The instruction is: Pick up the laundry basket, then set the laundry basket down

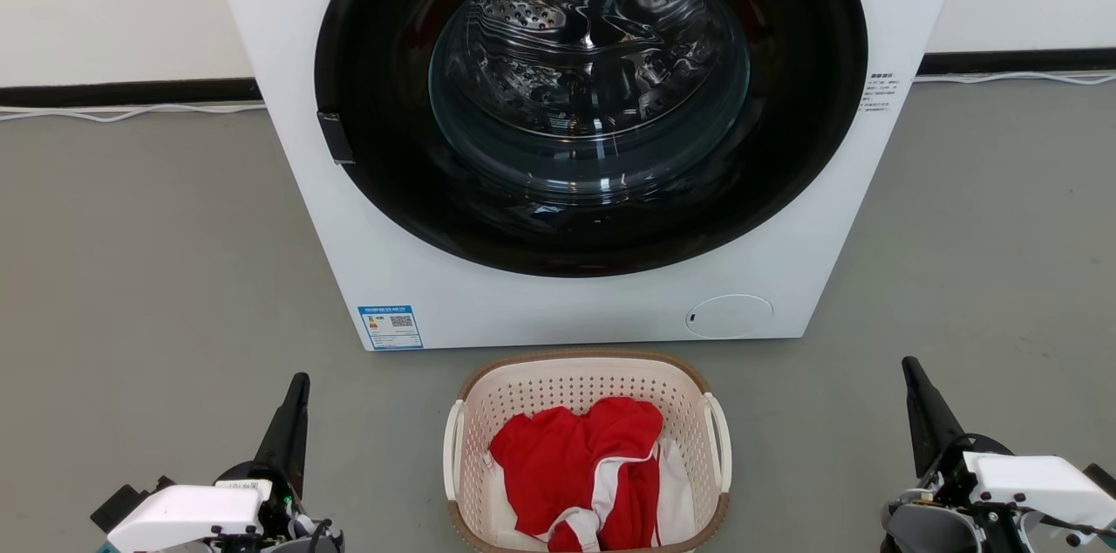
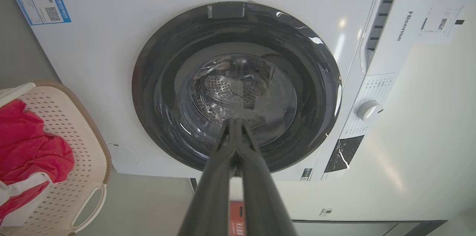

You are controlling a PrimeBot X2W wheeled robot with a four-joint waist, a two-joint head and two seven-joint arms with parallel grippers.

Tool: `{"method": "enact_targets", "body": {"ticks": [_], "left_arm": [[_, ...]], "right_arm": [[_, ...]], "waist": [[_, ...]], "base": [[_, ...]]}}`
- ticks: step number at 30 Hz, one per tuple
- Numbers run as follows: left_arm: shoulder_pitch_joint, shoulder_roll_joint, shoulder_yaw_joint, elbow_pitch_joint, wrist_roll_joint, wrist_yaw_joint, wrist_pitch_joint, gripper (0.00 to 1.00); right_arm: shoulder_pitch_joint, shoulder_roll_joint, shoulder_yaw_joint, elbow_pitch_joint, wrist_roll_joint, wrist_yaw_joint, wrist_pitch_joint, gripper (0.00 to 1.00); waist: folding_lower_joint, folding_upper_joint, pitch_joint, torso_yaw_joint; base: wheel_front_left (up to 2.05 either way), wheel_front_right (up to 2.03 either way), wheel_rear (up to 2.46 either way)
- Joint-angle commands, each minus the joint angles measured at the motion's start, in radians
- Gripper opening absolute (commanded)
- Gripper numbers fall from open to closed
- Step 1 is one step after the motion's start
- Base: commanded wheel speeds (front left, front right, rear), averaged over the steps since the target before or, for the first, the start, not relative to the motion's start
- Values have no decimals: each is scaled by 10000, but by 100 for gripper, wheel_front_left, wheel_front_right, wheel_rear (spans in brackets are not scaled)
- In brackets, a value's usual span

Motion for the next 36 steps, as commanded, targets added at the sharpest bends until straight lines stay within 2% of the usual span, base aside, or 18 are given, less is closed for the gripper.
{"method": "enact_targets", "body": {"ticks": [1, 36], "left_arm": [[-552, 133, 306, -288, -5, -73, 60, 0], [-552, 133, 306, -288, -5, -73, 60, 0]], "right_arm": [[-411, -108, 189, -292, 67, 71, 77, 0], [-411, -108, 189, -292, 67, 71, 77, 0]], "waist": [[0, 0, 0, 0], [0, 0, 0, 0]], "base": [[0, 0, 0], [0, 0, 0]]}}
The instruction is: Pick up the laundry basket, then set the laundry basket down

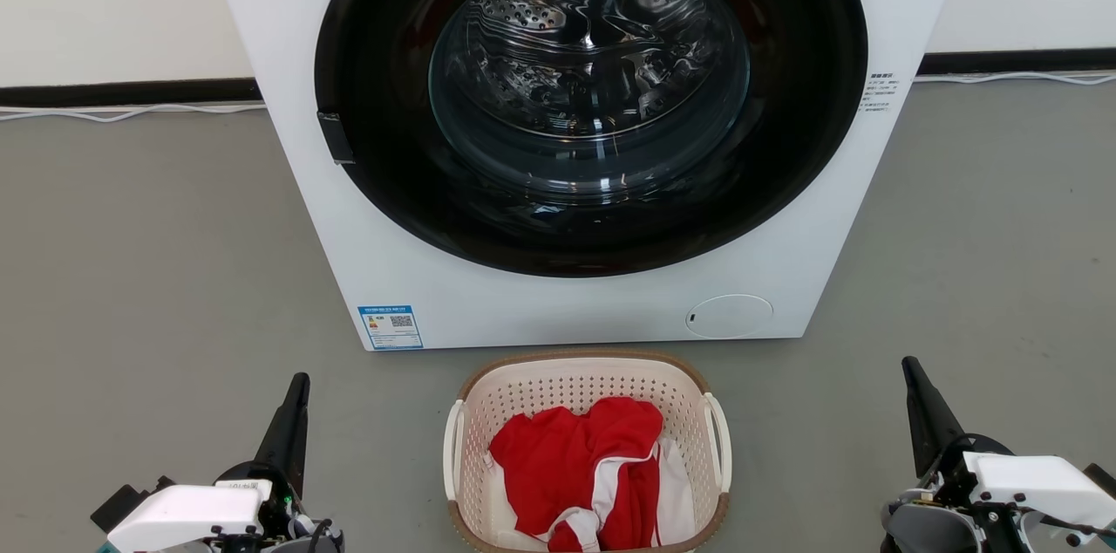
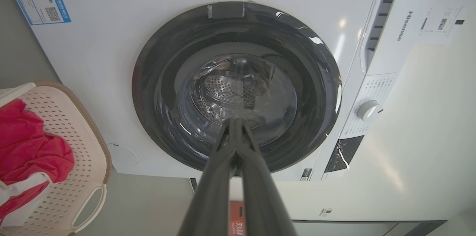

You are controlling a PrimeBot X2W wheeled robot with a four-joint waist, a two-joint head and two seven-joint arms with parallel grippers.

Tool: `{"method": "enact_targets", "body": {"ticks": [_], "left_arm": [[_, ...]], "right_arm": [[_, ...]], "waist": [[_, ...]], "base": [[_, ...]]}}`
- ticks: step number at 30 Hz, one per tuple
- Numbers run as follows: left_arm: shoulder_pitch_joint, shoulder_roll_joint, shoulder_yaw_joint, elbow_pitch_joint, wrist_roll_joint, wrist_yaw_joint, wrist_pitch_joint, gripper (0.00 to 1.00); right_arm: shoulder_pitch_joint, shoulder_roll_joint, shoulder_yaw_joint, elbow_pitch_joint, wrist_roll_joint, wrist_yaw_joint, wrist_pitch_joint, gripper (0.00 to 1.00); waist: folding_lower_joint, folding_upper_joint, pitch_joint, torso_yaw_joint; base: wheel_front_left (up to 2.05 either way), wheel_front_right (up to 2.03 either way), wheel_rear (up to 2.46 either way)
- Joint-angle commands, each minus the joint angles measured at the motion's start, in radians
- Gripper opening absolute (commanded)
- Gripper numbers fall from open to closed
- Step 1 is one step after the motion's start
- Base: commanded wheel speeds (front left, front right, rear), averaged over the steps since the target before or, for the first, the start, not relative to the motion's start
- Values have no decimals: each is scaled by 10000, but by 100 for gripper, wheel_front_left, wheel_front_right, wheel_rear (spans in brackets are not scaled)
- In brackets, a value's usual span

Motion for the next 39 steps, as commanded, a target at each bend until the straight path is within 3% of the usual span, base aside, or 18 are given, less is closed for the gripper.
{"method": "enact_targets", "body": {"ticks": [1, 3, 4, 14, 18, 25, 39], "left_arm": [[-552, 133, 306, -288, -5, -73, 60, 0], [-552, 133, 306, -288, -5, -73, 60, 0], [-1, 0, 0, 0, 1, 0, -1, 100], [102, -25, -151, 188, 67, -1, -234, 100], [117, -19, -213, 196, 111, -3, -351, 100], [116, -10, -315, 224, 232, -7, -556, 100], [139, 9, -389, 296, 1463, 83, -966, 100]], "right_arm": [[-411, -108, 189, -292, 67, 71, 77, 0], [-411, -108, 189, -292, 67, 71, 77, 0], [0, 0, 0, -2, 2, 0, -1, 100], [199, 21, 101, -64, -52, -1, -212, 100], [272, 16, 168, -159, -121, 1, -330, 100], [335, -34, 290, -236, -432, 6, -537, 100], [385, -87, 359, -354, -2654, 14, -947, 100]], "waist": [[0, 0, 0, 0], [0, 0, 0, 0], [0, 0, 0, 0], [22, 0, -20, 0], [2, 0, 1, 4], [1, 0, 14, 19], [1, 0, 19, 59]], "base": [[0, 0, 0], [0, 0, 0], [0, 0, 0], [0, 0, 0], [0, 0, 0], [0, 0, 0], [0, 0, 0]]}}
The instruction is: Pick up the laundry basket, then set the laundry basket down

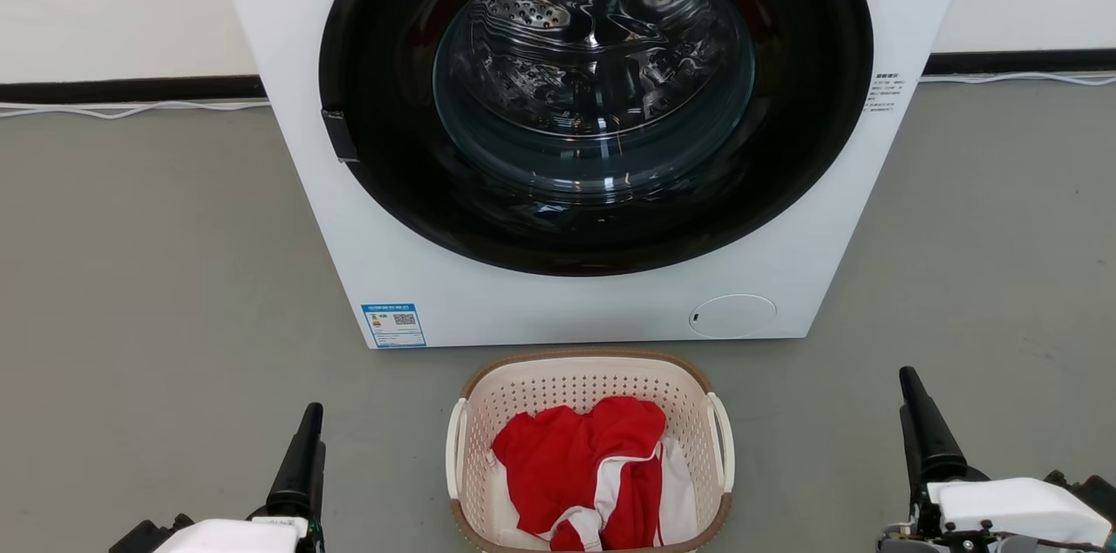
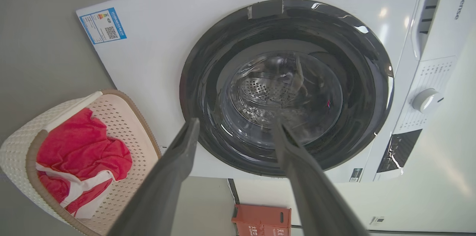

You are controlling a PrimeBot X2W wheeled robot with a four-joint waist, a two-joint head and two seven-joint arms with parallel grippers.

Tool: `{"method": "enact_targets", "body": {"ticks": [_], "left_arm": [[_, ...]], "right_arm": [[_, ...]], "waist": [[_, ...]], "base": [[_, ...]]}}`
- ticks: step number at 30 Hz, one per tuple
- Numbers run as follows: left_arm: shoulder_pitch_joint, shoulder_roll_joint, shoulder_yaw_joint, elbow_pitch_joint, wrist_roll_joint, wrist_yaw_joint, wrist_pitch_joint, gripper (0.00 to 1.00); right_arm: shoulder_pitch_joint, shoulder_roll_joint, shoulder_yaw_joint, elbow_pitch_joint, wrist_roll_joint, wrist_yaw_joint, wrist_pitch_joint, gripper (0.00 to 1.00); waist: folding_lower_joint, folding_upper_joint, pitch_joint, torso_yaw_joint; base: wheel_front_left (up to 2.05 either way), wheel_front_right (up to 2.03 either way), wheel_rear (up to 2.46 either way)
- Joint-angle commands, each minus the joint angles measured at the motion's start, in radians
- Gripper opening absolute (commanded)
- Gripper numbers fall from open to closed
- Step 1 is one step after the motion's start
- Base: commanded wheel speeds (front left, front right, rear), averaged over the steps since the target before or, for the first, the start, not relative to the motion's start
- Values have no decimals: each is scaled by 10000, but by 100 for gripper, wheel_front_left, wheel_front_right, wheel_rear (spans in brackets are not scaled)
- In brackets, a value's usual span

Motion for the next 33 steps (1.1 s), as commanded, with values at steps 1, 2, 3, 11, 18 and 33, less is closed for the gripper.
{"method": "enact_targets", "body": {"ticks": [1, 2, 3, 11, 18, 33], "left_arm": [[-310, 70, 42, -245, 329, 50, -96, 100], [-303, 71, 42, -254, 456, 64, -125, 100], [-295, 72, 43, -263, 563, 79, -155, 100], [-236, 84, 5, -352, 1689, 186, -418, 100], [-216, 92, -44, -347, 2275, 222, -594, 100], [-221, 112, -9, -227, 4120, 170, -1034, 100]], "right_arm": [[-80, -126, 64, -351, -494, 22, -154, 100], [-73, -129, 73, -366, -684, 23, -183, 100], [-66, -132, 78, -381, -875, 24, -213, 100], [-14, -202, 127, -497, -2428, 29, -476, 100], [-1, -252, 123, -565, -3434, 33, -652, 100], [-138, -585, 357, -527, -5617, 42, -1093, 100]], "waist": [[-1, 0, -3, 7], [-1, 0, -5, 10], [-1, 0, -6, 12], [-1, 0, -12, 9], [-1, 0, -7, -3], [-1, 0, -9, -34]], "base": [[0, 0, 0], [0, 0, 0], [0, 0, 0], [0, 0, 0], [0, 0, 0], [0, 0, 0]]}}
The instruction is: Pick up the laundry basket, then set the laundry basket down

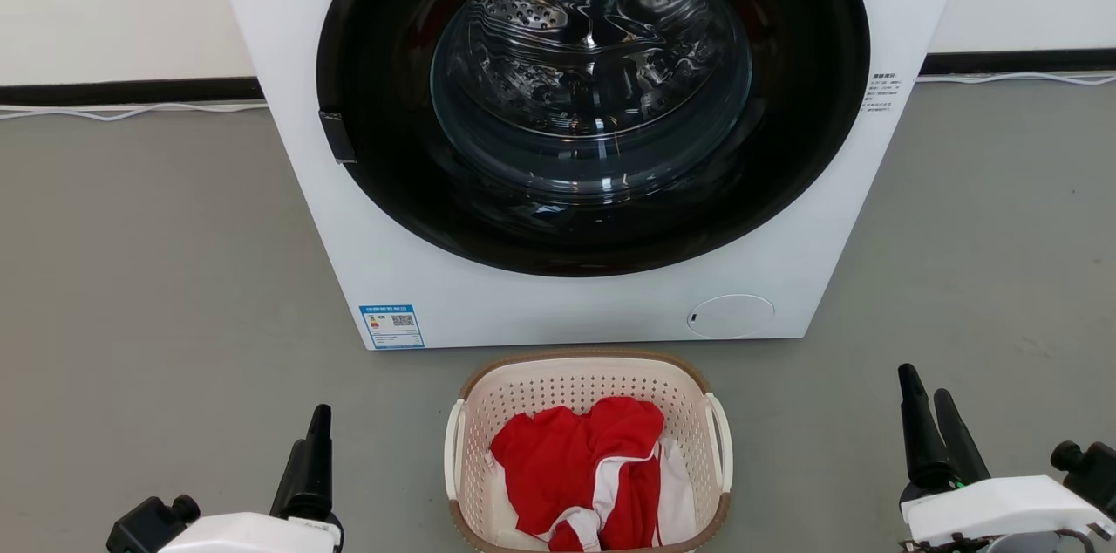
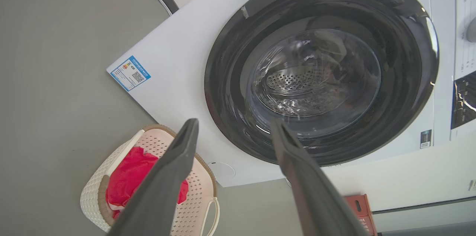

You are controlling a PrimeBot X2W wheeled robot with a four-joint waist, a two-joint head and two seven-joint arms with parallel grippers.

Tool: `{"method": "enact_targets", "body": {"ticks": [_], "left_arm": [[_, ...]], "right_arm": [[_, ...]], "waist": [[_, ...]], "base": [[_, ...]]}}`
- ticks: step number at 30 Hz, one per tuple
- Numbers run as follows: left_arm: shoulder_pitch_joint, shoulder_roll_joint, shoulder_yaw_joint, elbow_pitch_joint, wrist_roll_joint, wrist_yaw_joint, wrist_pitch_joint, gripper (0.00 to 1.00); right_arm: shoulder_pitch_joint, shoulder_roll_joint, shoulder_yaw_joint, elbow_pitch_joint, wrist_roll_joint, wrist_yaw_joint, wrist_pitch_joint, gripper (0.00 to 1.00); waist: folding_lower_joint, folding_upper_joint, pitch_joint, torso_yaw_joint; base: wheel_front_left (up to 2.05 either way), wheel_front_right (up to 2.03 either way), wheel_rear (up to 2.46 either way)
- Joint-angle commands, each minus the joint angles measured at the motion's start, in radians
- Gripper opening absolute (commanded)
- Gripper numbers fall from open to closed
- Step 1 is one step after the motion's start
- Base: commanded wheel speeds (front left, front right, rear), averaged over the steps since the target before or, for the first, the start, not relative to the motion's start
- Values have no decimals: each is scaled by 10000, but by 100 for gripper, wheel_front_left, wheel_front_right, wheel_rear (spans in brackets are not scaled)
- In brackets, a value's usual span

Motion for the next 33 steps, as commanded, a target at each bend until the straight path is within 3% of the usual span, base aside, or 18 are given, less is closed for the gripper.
{"method": "enact_targets", "body": {"ticks": [1, 33], "left_arm": [[-226, 93, 143, -219, 326, -39, -123, 100], [-126, 134, 254, -20, 4258, -58, -1033, 100]], "right_arm": [[-324, -174, 185, -250, -348, 43, -160, 100], [-535, -599, 744, 106, -4688, 62, -1071, 100]], "waist": [[-1, 0, 2, -1], [-1, 0, 16, 1]], "base": [[0, 0, 0], [0, 0, 0]]}}
